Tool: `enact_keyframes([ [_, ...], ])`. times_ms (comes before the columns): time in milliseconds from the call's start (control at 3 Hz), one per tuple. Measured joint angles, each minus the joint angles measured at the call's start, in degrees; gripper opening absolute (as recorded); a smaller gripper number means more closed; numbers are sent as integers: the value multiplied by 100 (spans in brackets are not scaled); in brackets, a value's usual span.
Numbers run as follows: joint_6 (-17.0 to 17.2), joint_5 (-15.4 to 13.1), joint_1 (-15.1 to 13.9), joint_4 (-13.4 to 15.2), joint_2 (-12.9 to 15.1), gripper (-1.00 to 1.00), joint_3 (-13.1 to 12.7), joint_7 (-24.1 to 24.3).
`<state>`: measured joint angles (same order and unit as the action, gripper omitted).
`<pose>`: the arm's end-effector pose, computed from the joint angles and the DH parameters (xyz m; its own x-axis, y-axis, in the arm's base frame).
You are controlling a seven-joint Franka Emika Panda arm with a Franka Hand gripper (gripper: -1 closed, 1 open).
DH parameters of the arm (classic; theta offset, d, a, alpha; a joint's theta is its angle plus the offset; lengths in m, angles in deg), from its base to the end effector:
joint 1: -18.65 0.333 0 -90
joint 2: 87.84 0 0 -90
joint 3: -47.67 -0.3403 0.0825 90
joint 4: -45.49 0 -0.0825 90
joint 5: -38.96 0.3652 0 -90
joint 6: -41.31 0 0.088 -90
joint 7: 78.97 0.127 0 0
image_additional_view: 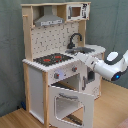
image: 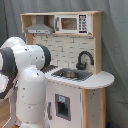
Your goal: Play with the kitchen
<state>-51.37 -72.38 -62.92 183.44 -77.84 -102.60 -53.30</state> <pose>0.2854 0.3898 0.4795 0.1318 0.9590 -0.2510 -0.1412 0.2688 0.9528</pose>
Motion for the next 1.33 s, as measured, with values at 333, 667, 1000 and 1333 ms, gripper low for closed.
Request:
enact_keyframes([
  [333, 18, -35, 263, -349, 13, 100, 1, 402],
  [667, 18, -38, 488, -890, -12, 100, 1, 342],
  [1000, -9, -29, 725, -1175, -359, 100, 15, 679],
  [1333, -74, 5, 873, -1466, -681, 100, 16, 1121],
])
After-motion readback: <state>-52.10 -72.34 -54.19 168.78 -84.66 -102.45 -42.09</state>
